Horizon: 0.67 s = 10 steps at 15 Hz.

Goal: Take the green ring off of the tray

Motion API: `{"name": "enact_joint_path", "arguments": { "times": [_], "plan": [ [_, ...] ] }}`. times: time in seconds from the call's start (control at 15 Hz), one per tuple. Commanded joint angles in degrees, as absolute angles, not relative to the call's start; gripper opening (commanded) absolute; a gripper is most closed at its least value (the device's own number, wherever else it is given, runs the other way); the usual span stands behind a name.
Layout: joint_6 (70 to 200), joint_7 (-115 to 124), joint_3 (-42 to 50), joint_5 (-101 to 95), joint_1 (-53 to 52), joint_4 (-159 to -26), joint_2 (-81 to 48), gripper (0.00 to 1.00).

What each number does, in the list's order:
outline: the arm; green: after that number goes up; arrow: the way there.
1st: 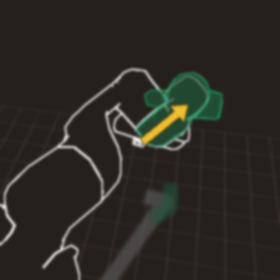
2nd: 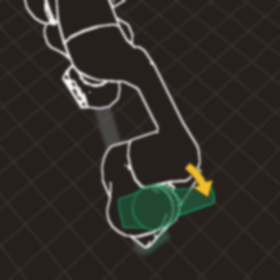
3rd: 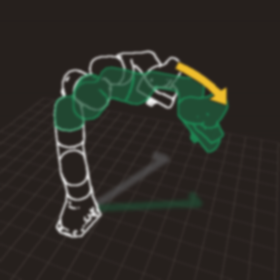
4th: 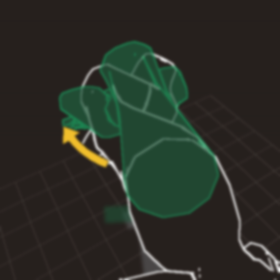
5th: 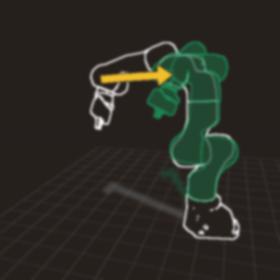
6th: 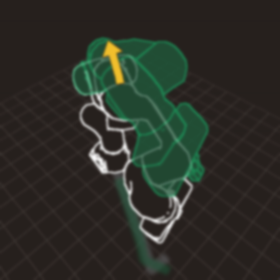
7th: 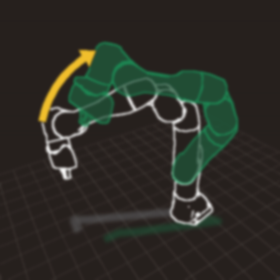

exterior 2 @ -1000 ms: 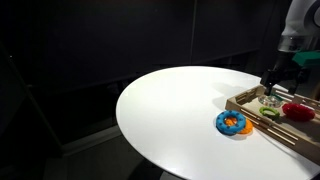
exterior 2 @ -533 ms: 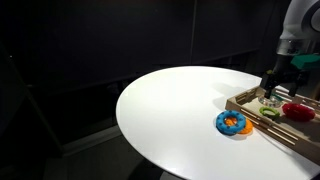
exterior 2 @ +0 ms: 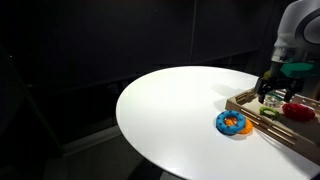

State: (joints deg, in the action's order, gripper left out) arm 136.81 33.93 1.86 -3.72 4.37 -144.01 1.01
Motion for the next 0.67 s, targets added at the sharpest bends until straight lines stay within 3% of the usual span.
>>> {"name": "enact_joint_path", "arguments": {
  "times": [0.0,0.47,0.6],
  "plan": [
    [140.8,38.0,1.8,-3.5,3.4,-144.7,-0.1,1.00],
    [147.2,40.8,2.3,-3.3,2.3,-146.1,-2.5,1.00],
    [148.2,40.9,2.4,-3.2,2.2,-146.4,-3.1,0.95]
  ]
}}
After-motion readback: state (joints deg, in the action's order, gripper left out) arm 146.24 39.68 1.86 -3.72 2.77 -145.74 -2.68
